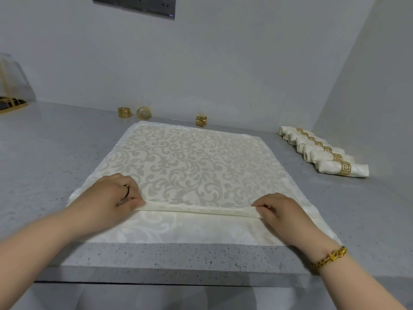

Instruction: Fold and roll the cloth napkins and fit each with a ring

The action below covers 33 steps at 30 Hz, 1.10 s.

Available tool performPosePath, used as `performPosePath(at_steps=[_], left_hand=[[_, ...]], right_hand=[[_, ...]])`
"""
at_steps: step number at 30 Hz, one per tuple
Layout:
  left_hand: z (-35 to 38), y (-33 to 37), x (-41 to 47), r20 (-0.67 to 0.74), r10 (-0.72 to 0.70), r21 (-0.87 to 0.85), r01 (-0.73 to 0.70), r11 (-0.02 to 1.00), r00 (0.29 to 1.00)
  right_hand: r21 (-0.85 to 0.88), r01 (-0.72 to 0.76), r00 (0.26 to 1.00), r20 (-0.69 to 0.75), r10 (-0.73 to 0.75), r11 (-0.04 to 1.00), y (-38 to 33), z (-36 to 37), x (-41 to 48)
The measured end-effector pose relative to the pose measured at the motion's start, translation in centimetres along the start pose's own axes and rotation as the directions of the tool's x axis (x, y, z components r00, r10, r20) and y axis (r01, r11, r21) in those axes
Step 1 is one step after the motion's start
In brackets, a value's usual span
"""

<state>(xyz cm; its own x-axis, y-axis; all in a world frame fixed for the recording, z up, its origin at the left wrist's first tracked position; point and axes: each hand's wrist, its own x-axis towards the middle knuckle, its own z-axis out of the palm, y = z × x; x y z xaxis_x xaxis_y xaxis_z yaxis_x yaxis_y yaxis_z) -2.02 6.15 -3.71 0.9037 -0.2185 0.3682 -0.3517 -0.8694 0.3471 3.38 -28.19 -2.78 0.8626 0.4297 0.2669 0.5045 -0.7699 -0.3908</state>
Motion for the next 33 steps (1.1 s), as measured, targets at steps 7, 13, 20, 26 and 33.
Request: performPosePath(at_steps=[7,13,20,26,33], left_hand=[[0.3,-0.2,1.1,0.069,-0.200,-0.135,0.208,0.969,0.977],[-0.3,0.1,2.0,0.047,-0.203,-0.021,0.204,0.979,0.978],[-0.5,-0.9,1.5,-0.033,-0.105,0.013,0.105,0.994,0.994],[-0.2,-1.7,-0.4,0.024,0.157,0.045,-0.158,0.986,0.987],[-0.4,-1.5,0.3,-0.032,0.139,0.191,-0.130,0.973,0.990]], right_hand=[[0.100,-0.055,0.998,-0.009,0.056,0.993,0.3,0.6,0.7],[-0.063,-0.029,0.999,0.010,0.030,0.998,0.2,0.2,1.3],[-0.135,0.103,0.990,-0.086,-0.115,0.986,1.4,-0.1,1.0],[-0.184,0.159,0.987,0.043,-0.154,0.970,2.1,-0.5,-0.4],[-0.261,0.184,0.982,0.004,-0.190,0.948,1.7,-0.8,0.0]])
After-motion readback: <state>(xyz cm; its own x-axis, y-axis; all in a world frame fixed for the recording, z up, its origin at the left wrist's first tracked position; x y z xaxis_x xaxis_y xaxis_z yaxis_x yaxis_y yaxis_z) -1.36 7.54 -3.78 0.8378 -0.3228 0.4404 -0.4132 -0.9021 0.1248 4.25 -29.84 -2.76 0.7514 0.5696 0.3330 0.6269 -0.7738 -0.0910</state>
